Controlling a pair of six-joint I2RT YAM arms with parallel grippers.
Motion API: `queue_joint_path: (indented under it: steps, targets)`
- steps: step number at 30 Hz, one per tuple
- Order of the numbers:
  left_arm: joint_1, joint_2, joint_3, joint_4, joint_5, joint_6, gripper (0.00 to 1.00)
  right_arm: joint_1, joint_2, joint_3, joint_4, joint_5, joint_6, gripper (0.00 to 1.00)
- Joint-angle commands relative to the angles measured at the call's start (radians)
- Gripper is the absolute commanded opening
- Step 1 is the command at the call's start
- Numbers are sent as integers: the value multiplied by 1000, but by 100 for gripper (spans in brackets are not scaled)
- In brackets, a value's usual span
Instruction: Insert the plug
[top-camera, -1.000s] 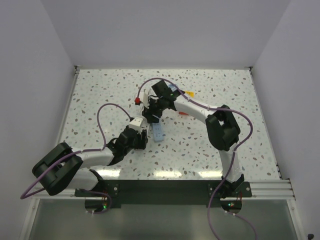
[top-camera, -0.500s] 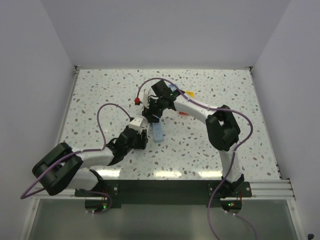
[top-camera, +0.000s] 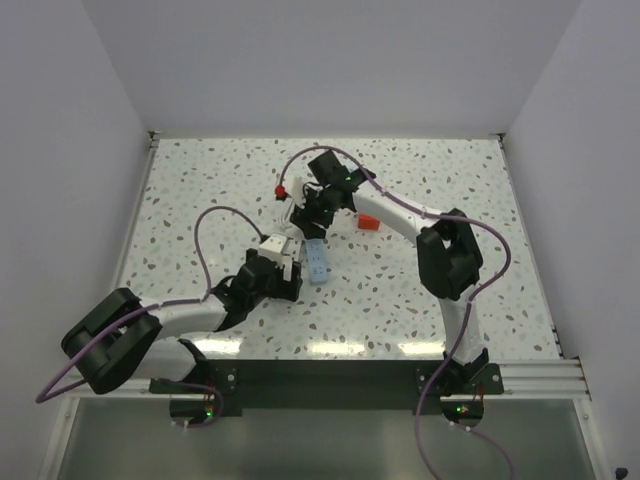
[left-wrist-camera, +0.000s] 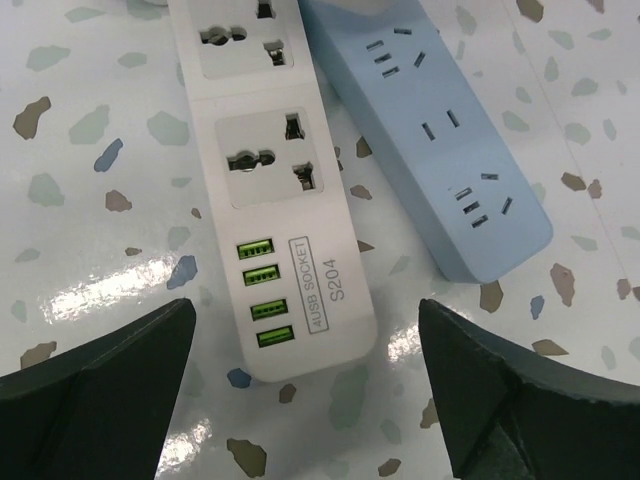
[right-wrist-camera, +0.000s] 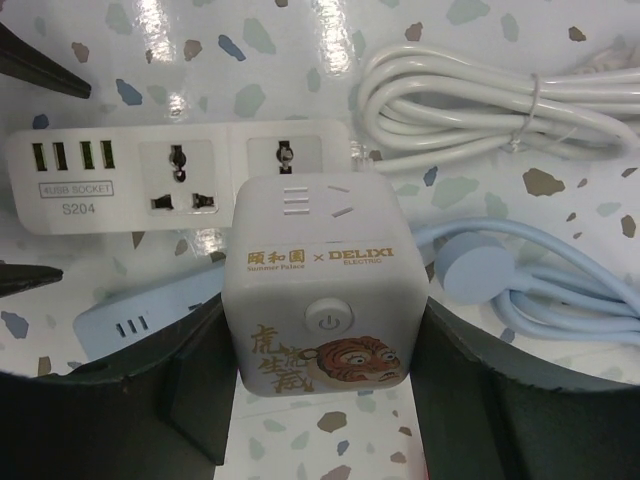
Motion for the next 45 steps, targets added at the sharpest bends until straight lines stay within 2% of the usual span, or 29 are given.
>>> queue_joint_path:
  steps: [1,5,15,27,36,45]
  targets:
    - [-8,-92,-21,-4,-14,4,100,-5,-50,106,-66,-11,-3,0]
    - [-6,-215,-45,-40,-33,-10,100,-4,-24,166,-117,-10,-3,0]
    - [12,-695,-87,-180,-269,-72,100,49,53,266,-269,45,6,0]
    - [168,-720,-82,-166,-93,-32,100,96,100,290,-310,136,22,0]
    - [172,-717,-90,-160,-74,-26,100,99,186,451,-399,190,7,0]
    - [175,-696,-93,-142,-64,-18,100,99,215,475,-424,179,-1,0]
